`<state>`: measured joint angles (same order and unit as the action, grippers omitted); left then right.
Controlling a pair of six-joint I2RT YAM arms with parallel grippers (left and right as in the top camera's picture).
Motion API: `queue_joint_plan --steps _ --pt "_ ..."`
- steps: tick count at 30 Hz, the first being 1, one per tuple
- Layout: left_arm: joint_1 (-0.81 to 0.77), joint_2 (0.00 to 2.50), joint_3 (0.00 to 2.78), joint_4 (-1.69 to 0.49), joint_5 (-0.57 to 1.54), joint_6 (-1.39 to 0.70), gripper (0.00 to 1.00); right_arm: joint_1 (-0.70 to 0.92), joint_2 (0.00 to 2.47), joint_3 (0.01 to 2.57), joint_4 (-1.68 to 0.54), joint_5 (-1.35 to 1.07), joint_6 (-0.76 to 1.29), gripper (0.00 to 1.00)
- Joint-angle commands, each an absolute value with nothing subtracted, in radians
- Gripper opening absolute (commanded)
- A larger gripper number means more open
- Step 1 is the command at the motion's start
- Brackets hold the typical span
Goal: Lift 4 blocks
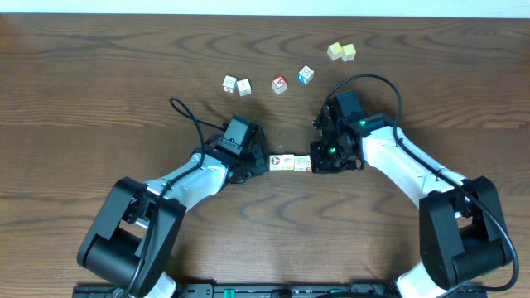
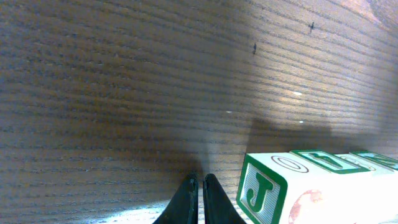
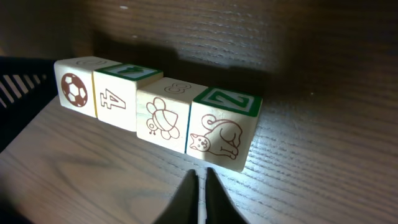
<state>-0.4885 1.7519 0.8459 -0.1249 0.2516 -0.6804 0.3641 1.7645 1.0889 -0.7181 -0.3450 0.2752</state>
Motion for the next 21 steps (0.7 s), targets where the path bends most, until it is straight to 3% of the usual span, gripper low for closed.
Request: queue_joint_plan --steps 1,10,13,16,18,21 --pt "-0.490 1.751 0.849 -0.141 0.215 -0.679 0.07 0.374 1.761 1.102 -0.716 -0.310 0.256 0.22" --pt "-0.490 1.751 0.849 -0.141 0.215 -0.679 0.07 0.377 1.756 1.148 -0.780 -0.232 0.133 0.33" --pt "-0.490 1.751 0.849 -0.141 0.215 -0.679 0.07 0.377 1.756 1.203 -0.825 -0.220 0.133 0.66" --pt "-0.490 1.751 0.849 -0.141 0.215 -0.678 0.07 0.377 1.756 1.241 -0.840 -0.208 0.133 0.82" --pt "-0.490 1.751 0.849 -0.141 0.215 -0.679 0.07 0.377 1.756 1.242 -0.821 -0.186 0.145 0.77" --pt "-0.490 1.751 0.849 -0.141 0.215 -0.678 0.07 0.377 1.764 1.237 -0.808 -0.162 0.260 0.49"
